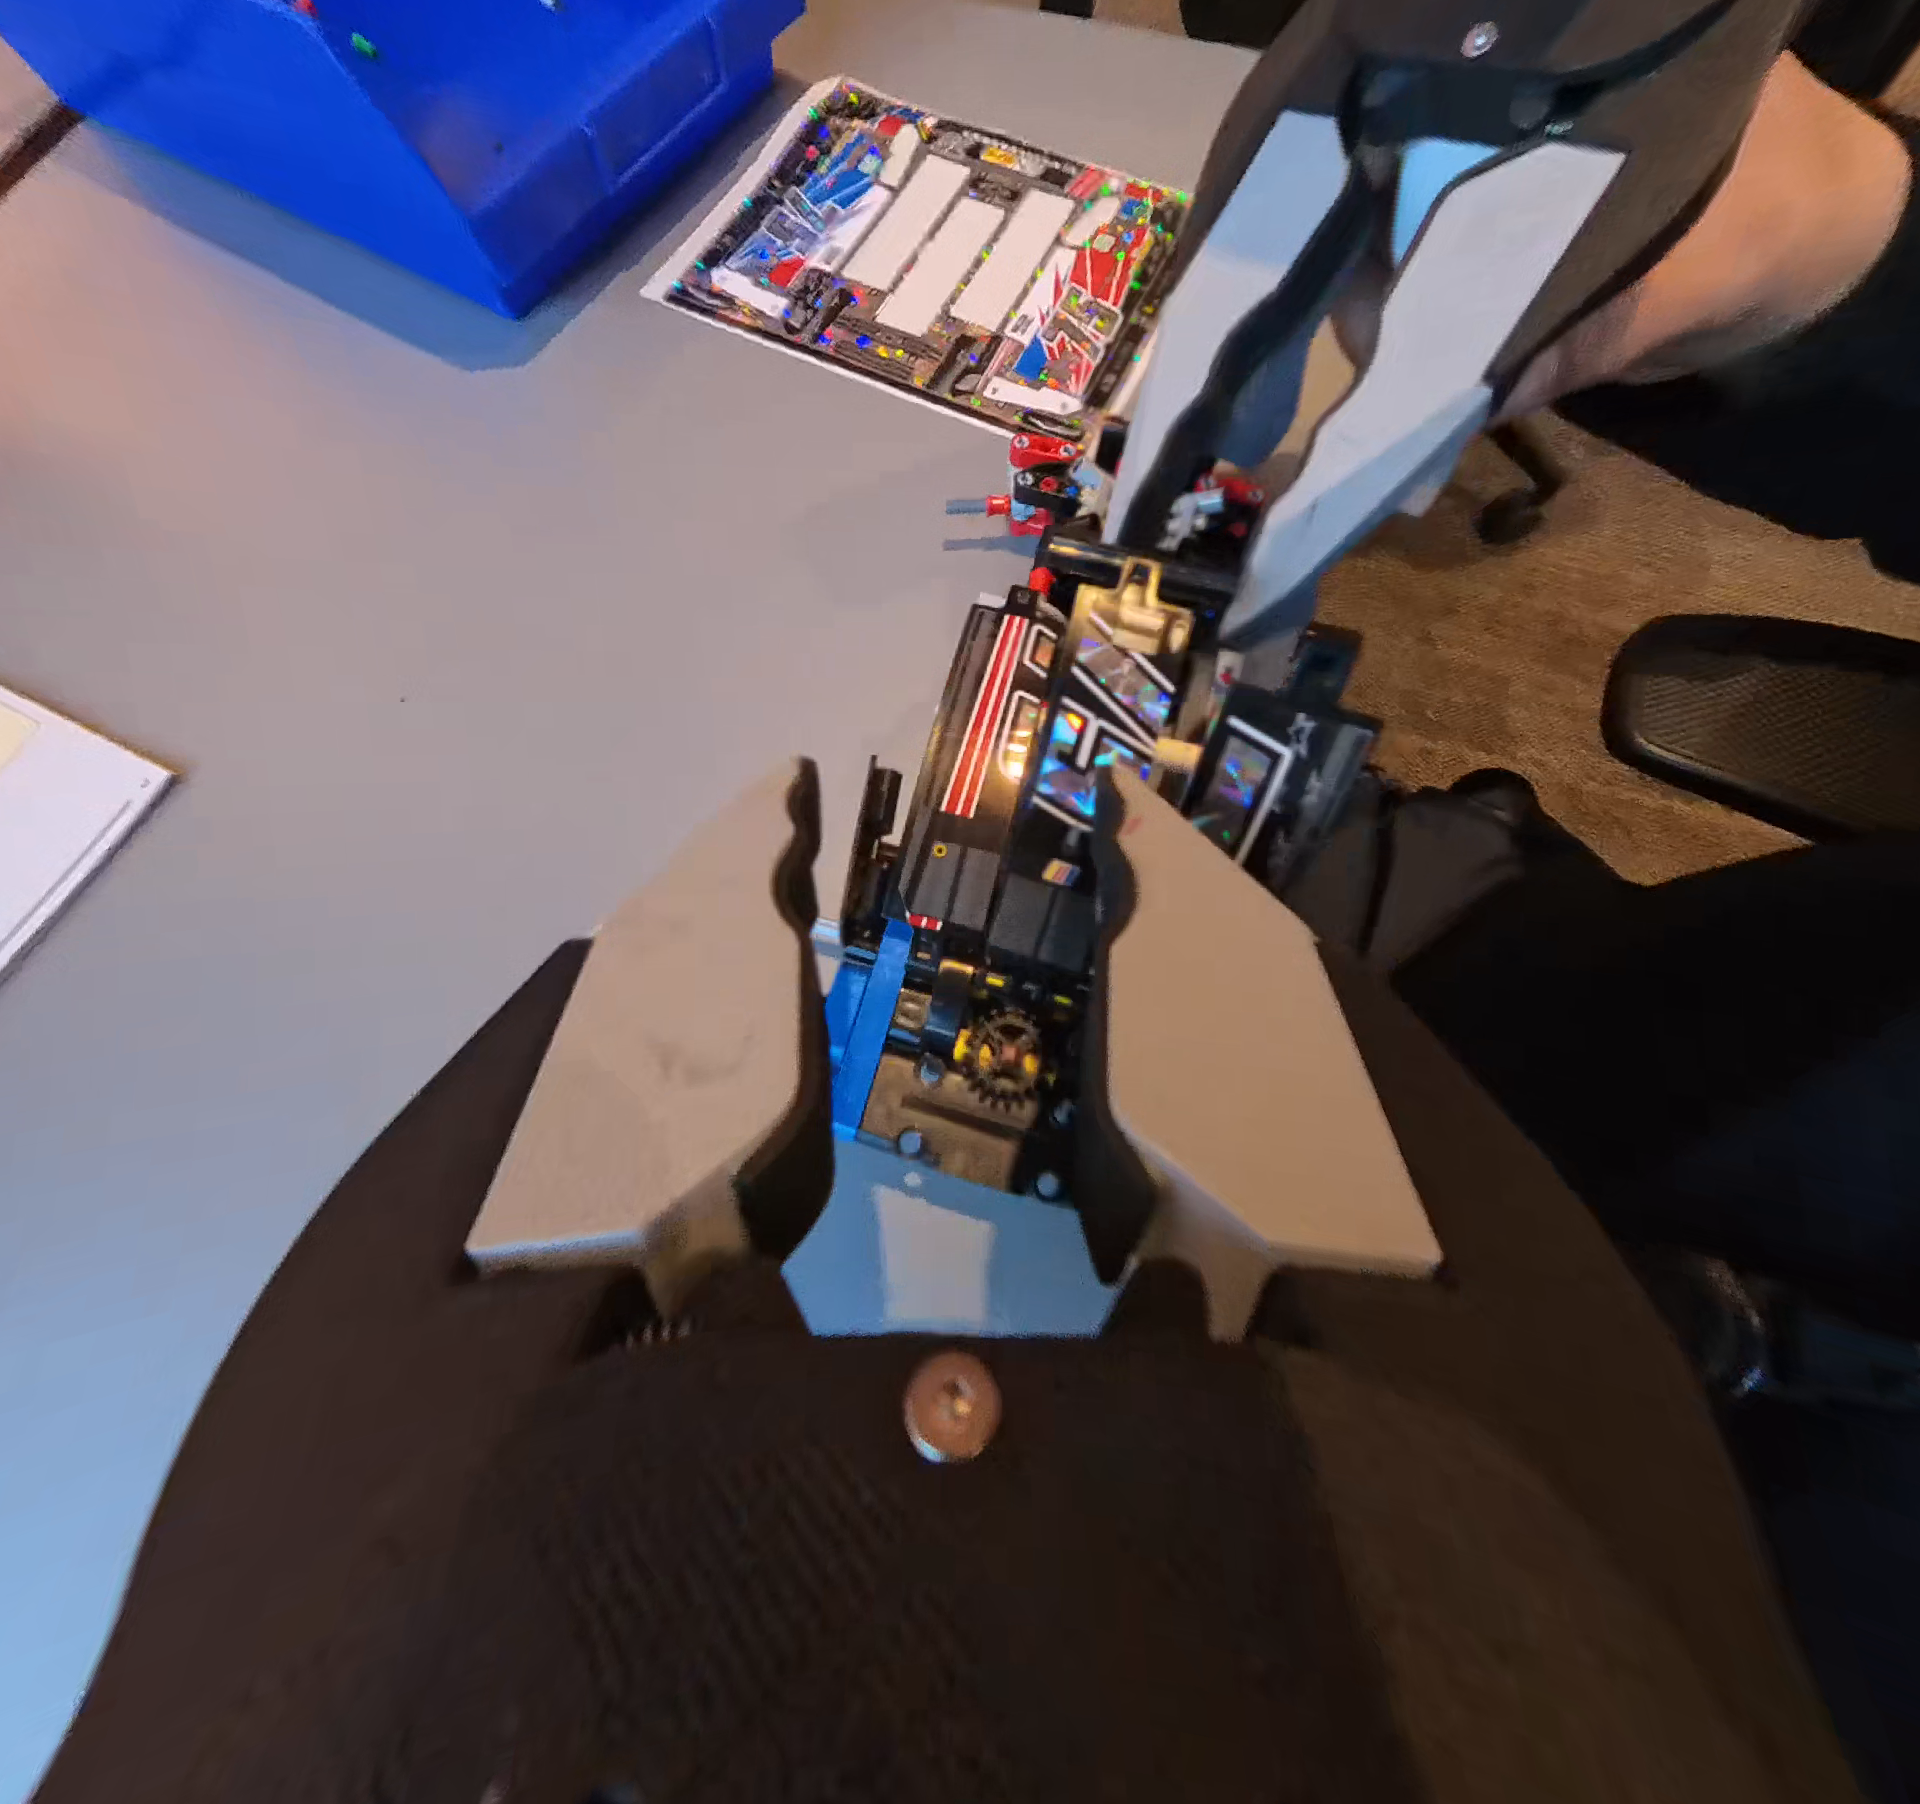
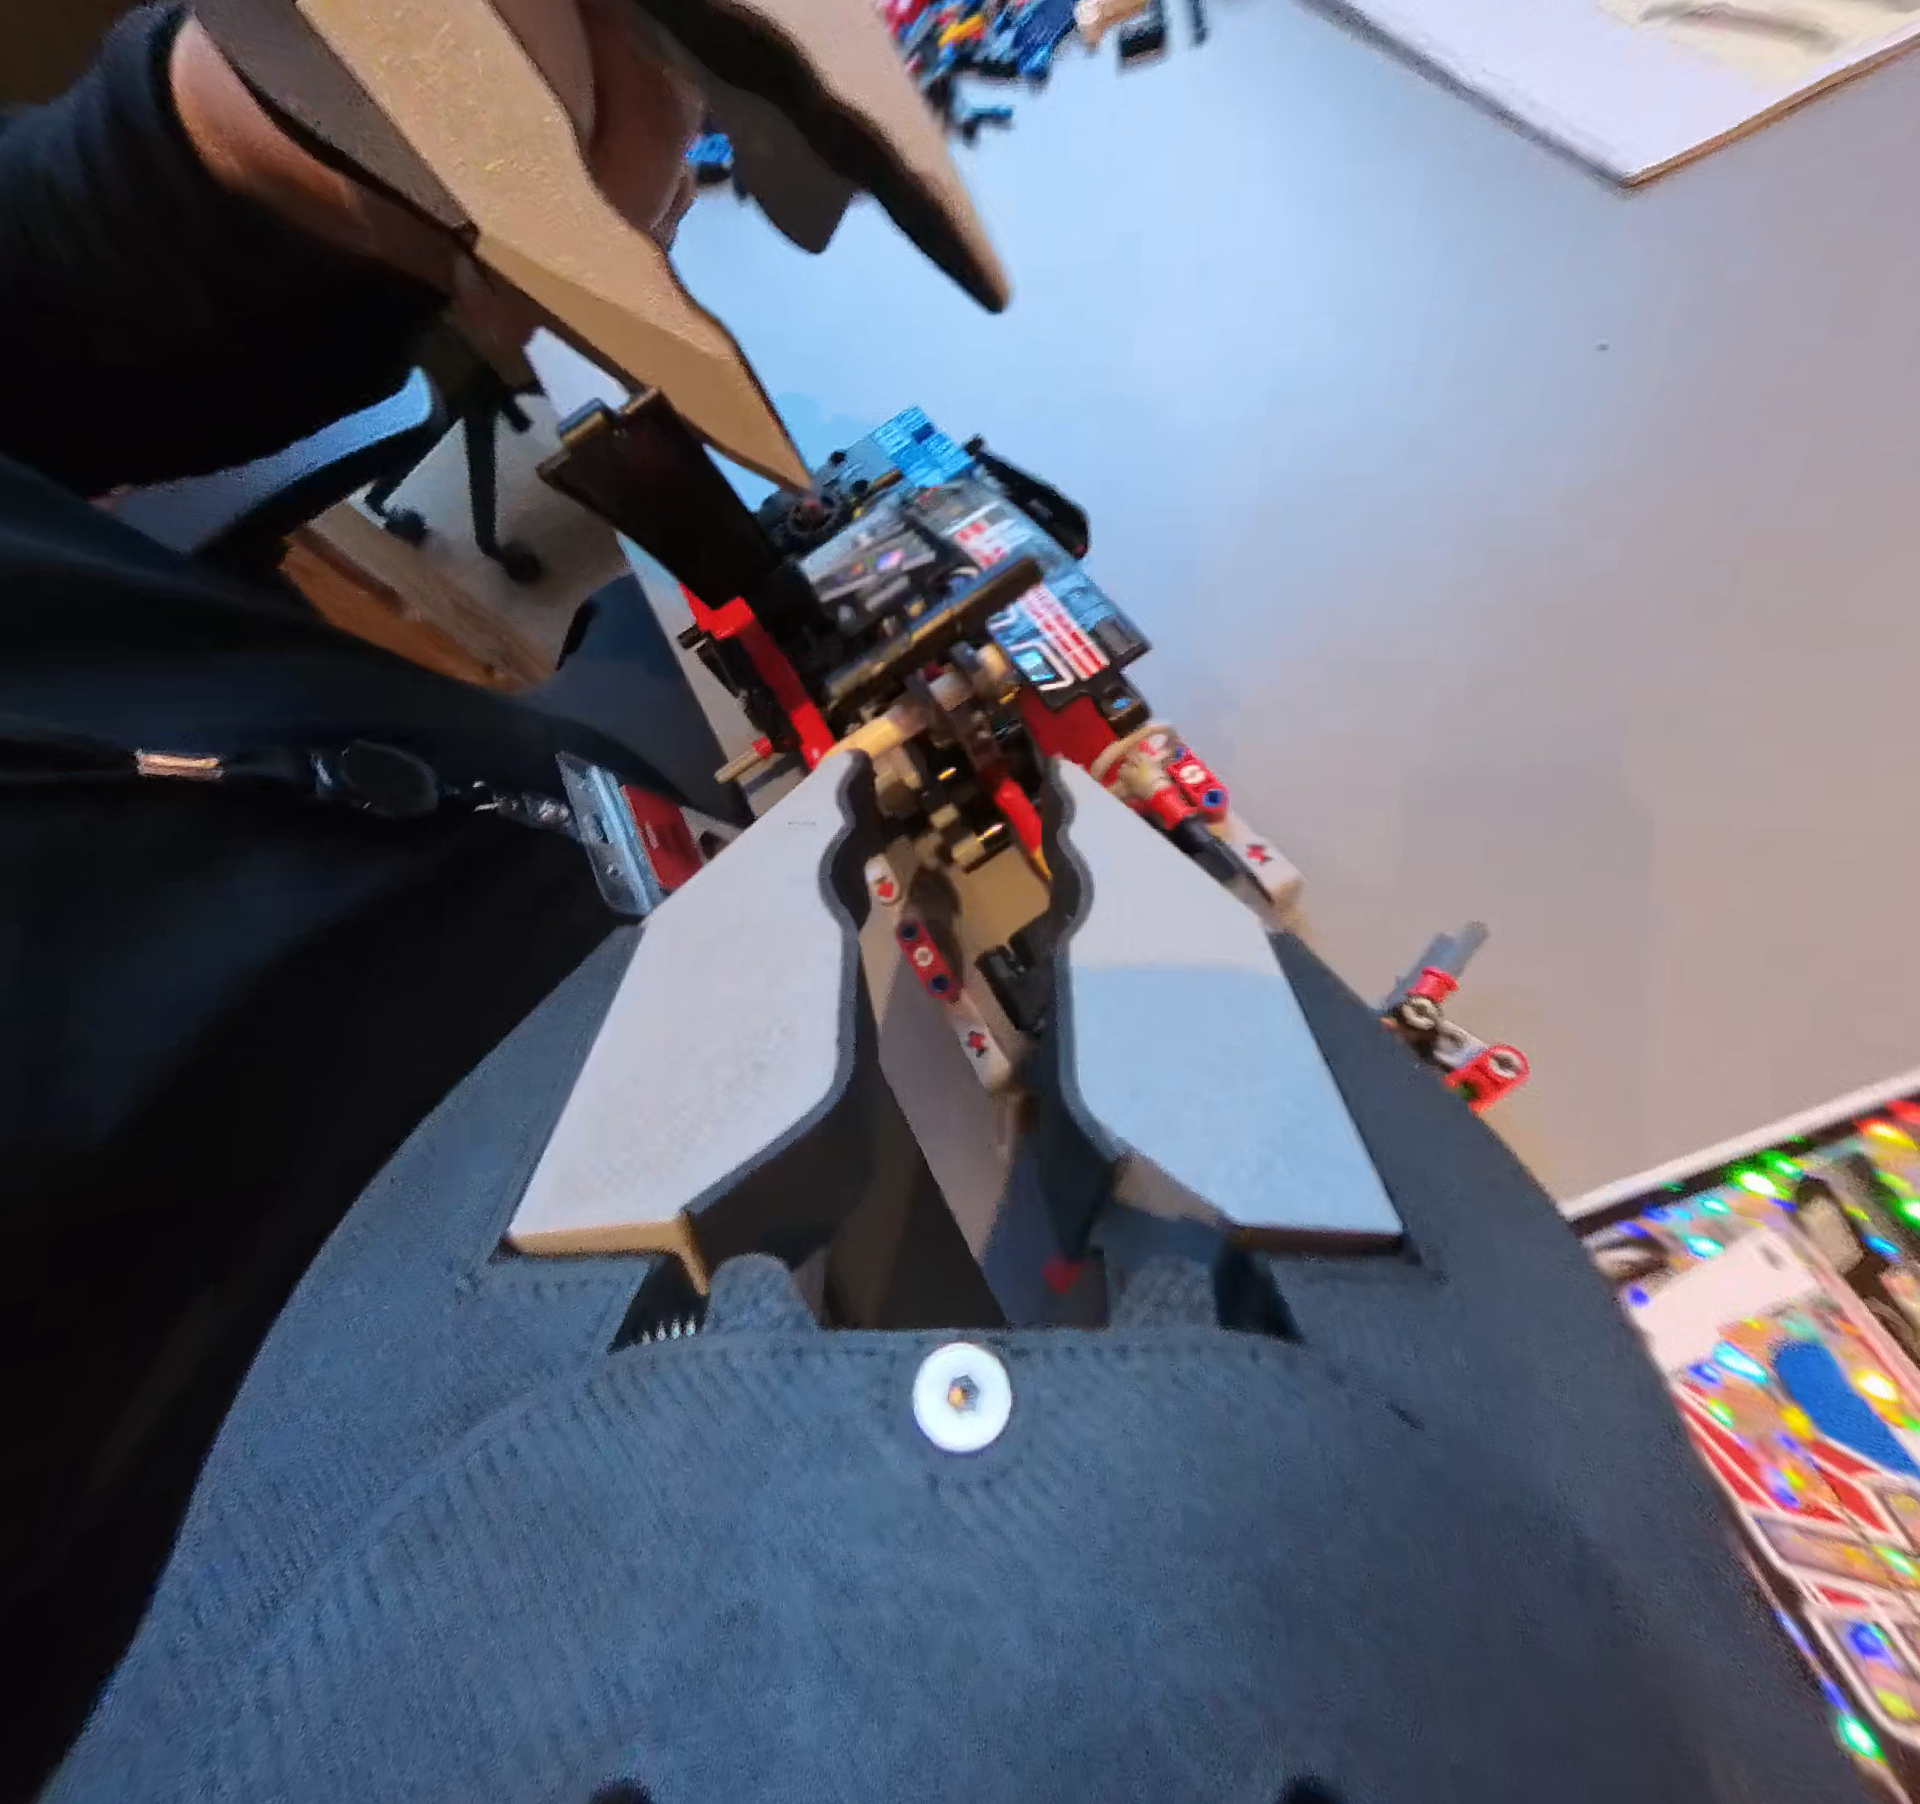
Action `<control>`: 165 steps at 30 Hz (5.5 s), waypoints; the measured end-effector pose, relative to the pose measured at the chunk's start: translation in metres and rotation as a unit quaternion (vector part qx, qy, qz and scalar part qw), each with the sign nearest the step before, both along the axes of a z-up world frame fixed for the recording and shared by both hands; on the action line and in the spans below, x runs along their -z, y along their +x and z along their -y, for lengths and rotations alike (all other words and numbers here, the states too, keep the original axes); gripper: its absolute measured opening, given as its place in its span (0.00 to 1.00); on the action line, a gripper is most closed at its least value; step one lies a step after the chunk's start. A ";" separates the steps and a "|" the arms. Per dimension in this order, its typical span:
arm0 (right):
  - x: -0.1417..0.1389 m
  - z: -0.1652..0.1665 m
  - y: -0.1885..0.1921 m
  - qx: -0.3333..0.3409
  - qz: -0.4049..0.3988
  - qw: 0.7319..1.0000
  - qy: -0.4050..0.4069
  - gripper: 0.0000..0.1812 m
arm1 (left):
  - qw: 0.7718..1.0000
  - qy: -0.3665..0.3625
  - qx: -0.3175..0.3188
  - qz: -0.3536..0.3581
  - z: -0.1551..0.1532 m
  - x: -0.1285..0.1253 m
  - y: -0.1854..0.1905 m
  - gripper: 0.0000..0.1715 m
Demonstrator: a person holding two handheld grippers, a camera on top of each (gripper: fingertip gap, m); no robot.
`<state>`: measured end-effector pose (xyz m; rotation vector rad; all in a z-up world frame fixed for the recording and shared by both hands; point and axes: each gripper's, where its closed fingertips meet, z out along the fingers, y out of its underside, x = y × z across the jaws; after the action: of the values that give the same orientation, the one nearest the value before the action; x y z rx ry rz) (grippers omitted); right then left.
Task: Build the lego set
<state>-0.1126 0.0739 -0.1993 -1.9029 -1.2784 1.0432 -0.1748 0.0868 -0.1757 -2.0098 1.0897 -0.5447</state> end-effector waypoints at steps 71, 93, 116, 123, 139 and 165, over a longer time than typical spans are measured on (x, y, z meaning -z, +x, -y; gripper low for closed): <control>0.072 -0.013 0.039 -0.020 0.157 0.987 0.012 0.22 | 0.978 0.065 -0.149 -0.129 -0.063 0.074 -0.141 0.41; 0.016 -0.080 -0.059 -0.197 -0.019 0.980 -0.001 0.32 | 0.983 0.012 -0.178 -0.033 -0.005 0.085 -0.161 0.31; 0.058 -0.065 -0.089 -0.318 0.057 0.939 -0.114 0.35 | 0.991 -0.037 -0.122 -0.040 -0.014 0.099 -0.146 0.24; 0.060 -0.016 -0.112 -0.359 0.070 0.926 -0.090 0.33 | 0.979 -0.012 -0.178 -0.100 -0.024 0.092 -0.191 0.25; 0.007 -0.090 -0.138 -0.243 0.028 0.969 0.035 0.38 | 0.954 -0.063 -0.294 0.015 0.079 0.055 -0.226 0.40; 0.037 -0.083 -0.095 -0.235 0.049 0.971 0.016 0.36 | 0.976 -0.066 -0.204 -0.048 0.038 0.096 -0.238 0.41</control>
<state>-0.2075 0.1565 -0.2366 -1.6796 -1.8497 1.1556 -0.4123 0.0492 -0.2713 -2.3150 0.6762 -0.3121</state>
